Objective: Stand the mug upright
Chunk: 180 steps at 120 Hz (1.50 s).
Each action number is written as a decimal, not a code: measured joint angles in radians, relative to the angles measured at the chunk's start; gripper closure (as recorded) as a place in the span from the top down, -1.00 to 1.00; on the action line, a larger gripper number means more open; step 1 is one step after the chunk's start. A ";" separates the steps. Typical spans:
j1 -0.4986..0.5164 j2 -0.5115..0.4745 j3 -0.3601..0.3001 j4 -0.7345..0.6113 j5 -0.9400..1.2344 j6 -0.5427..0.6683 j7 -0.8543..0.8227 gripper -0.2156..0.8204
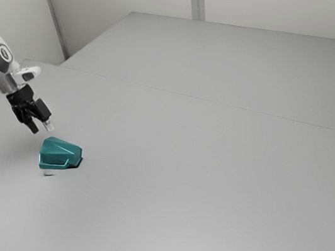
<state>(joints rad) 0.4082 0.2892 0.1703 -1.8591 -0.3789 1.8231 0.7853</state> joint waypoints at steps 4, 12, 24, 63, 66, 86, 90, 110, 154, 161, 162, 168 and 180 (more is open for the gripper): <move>0.005 0.002 0.000 -0.002 -0.008 -0.008 0.009 0.58; 0.012 0.013 0.000 -0.004 -0.023 -0.023 0.025 0.58; 0.019 0.035 0.000 -0.003 -0.048 -0.041 0.047 0.58; 0.051 0.077 -0.010 -0.006 -0.134 -0.085 0.109 0.48; 0.054 0.079 -0.010 -0.006 -0.140 -0.089 0.113 0.46; 0.079 0.087 -0.027 -0.009 -0.172 -0.112 0.136 0.29; 0.085 0.088 -0.032 -0.009 -0.176 -0.116 0.140 0.23; 0.098 0.089 -0.038 -0.015 -0.194 -0.129 0.156 -0.06; 0.104 0.086 -0.040 -0.031 -0.231 -0.155 0.183 -0.67; 0.104 0.084 -0.040 -0.030 -0.240 -0.161 0.186 -0.77; 0.104 0.083 -0.040 -0.030 -0.240 -0.162 0.187 -0.77; 0.104 0.081 -0.044 -0.030 -0.245 -0.167 0.189 -0.95; 0.105 0.073 -0.057 -0.028 -0.253 -0.174 0.193 -0.93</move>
<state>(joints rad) 0.5129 0.3625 0.1130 -1.8872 -0.6323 1.6494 0.9781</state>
